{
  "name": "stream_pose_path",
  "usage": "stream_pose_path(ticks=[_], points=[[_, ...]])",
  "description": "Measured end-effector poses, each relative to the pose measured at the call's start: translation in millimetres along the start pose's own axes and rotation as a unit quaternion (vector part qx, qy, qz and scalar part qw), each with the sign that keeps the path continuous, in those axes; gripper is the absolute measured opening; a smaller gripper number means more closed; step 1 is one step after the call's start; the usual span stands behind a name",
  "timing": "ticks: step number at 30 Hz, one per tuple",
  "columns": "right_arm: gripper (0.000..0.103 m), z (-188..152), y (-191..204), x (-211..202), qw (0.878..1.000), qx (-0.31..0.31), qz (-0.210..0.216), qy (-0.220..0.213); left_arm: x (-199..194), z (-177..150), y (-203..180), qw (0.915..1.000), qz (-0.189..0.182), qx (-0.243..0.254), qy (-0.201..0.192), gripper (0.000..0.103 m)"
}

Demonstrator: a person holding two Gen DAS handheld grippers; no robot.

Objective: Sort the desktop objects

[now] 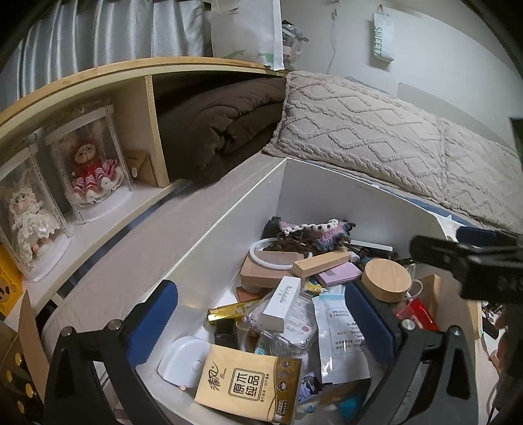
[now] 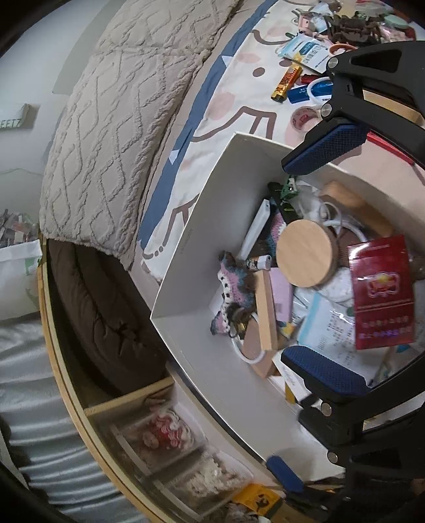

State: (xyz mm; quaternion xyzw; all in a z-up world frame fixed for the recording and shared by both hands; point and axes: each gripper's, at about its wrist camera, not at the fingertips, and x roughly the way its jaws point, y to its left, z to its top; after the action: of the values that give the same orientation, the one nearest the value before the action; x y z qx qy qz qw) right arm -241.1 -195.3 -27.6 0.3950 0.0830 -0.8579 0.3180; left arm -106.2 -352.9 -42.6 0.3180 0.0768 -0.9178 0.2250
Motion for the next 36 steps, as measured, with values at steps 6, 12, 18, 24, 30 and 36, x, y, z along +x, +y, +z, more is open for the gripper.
stream_pose_path(ticks=[6,12,18,24,30,36], points=[[0.103,-11.3,-2.2,-20.0,1.000,-0.014,-0.003,-0.018,-2.6,-1.2,-3.8,1.0000,0.002,0.005,-0.008,0.103],[0.103,-20.9,-10.2,-35.8,0.999,-0.022,-0.017,-0.036,-13.2,0.6,-11.3,0.9993,-0.029,-0.006,-0.023,0.103],[0.103,-33.7,-23.6,-56.9,0.998,-0.024,-0.023,-0.052,-22.6,-1.6,-30.6,0.9989,-0.038,0.012,-0.026,0.103],[0.103,-47.8,-35.5,-79.1,0.997,-0.019,-0.024,-0.069,-39.0,-8.1,-44.8,0.9985,-0.034,0.023,-0.037,0.103],[0.103,-60.6,-36.1,-102.3,0.996,-0.027,-0.021,-0.086,-59.0,-15.7,-46.2,0.9980,-0.037,0.012,-0.049,0.103],[0.103,-76.3,-35.4,-123.1,0.995,-0.036,-0.017,-0.097,-83.4,-22.0,-44.6,0.9962,-0.049,-0.004,-0.072,0.103]])
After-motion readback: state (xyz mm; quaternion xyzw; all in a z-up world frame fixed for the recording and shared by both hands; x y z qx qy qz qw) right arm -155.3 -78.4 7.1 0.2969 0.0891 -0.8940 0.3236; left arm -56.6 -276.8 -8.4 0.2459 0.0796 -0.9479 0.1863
